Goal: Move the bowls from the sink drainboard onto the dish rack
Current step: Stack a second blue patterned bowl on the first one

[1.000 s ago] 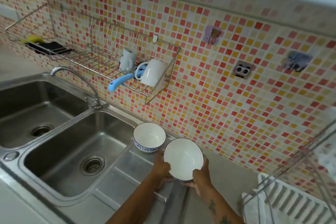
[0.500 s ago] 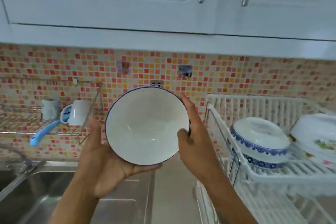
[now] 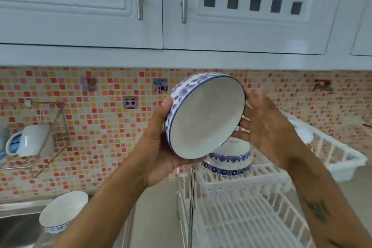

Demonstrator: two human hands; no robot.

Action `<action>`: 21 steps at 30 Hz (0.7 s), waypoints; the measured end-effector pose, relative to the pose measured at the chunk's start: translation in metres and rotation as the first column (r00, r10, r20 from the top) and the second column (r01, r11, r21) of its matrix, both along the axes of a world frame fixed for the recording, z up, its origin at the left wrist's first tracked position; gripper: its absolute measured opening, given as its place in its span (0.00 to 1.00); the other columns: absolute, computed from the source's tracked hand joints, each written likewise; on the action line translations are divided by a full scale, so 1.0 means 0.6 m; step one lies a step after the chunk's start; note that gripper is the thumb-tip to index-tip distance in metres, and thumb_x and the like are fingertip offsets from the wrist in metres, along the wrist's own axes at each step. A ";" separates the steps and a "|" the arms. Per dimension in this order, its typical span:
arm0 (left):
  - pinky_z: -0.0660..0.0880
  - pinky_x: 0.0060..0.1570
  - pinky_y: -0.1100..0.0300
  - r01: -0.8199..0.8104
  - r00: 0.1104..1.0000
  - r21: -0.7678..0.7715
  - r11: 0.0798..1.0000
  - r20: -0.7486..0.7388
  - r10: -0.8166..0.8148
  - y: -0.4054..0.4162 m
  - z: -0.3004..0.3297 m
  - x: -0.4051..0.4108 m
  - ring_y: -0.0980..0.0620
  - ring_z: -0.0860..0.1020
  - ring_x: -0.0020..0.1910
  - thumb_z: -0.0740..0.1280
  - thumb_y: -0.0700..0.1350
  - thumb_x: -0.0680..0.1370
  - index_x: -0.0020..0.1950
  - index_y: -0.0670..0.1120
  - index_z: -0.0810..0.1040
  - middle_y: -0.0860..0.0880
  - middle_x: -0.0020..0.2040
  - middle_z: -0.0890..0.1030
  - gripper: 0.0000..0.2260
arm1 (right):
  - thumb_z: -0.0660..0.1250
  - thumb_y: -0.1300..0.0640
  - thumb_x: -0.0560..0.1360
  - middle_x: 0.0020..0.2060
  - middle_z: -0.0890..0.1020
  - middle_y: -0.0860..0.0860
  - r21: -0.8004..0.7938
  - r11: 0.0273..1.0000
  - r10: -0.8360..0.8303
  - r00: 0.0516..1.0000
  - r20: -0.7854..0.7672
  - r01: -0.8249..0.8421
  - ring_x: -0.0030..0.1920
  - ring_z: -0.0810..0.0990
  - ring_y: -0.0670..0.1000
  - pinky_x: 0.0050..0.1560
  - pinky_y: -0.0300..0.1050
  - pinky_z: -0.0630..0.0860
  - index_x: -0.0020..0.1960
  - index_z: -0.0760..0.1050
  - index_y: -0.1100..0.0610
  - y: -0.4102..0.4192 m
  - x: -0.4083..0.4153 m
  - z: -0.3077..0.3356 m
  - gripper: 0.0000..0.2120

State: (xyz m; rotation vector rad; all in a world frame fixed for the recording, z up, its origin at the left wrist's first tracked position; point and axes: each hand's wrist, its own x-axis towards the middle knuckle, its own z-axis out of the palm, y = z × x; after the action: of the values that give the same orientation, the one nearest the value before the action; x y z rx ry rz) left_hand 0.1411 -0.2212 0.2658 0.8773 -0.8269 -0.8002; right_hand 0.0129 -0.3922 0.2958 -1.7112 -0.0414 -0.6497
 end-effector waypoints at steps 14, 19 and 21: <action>0.76 0.54 0.61 -0.689 0.382 0.035 0.724 0.866 0.322 -0.185 -0.027 0.003 0.52 0.75 0.57 0.79 0.63 0.57 0.65 0.62 0.64 0.52 0.62 0.70 0.41 | 0.63 0.24 0.59 0.61 0.80 0.53 -0.096 0.984 -0.178 0.808 -0.562 0.151 0.61 0.78 0.57 0.66 0.59 0.71 0.68 0.69 0.48 -0.191 0.062 -0.030 0.44; 0.74 0.52 0.59 -0.716 0.209 0.102 0.691 0.975 0.073 -0.198 -0.039 0.003 0.48 0.73 0.56 0.79 0.64 0.57 0.66 0.58 0.62 0.48 0.61 0.68 0.43 | 0.68 0.44 0.73 0.60 0.81 0.52 -0.024 0.992 -0.117 0.850 -0.514 0.122 0.57 0.81 0.57 0.59 0.60 0.78 0.66 0.72 0.48 -0.197 0.083 -0.070 0.23; 0.75 0.51 0.58 -0.721 0.221 0.123 0.682 0.973 0.058 -0.200 -0.040 0.002 0.48 0.74 0.55 0.79 0.64 0.57 0.66 0.57 0.61 0.47 0.60 0.67 0.43 | 0.67 0.46 0.75 0.60 0.80 0.51 -0.058 0.990 -0.140 0.862 -0.486 0.128 0.57 0.81 0.56 0.58 0.59 0.78 0.61 0.73 0.43 -0.194 0.086 -0.072 0.15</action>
State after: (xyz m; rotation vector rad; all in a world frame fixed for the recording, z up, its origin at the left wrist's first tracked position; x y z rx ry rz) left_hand 0.1425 -0.3412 0.2419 2.1635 -1.2684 0.1352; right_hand 0.0644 -0.5087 0.2525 -1.8695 0.4349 -0.2966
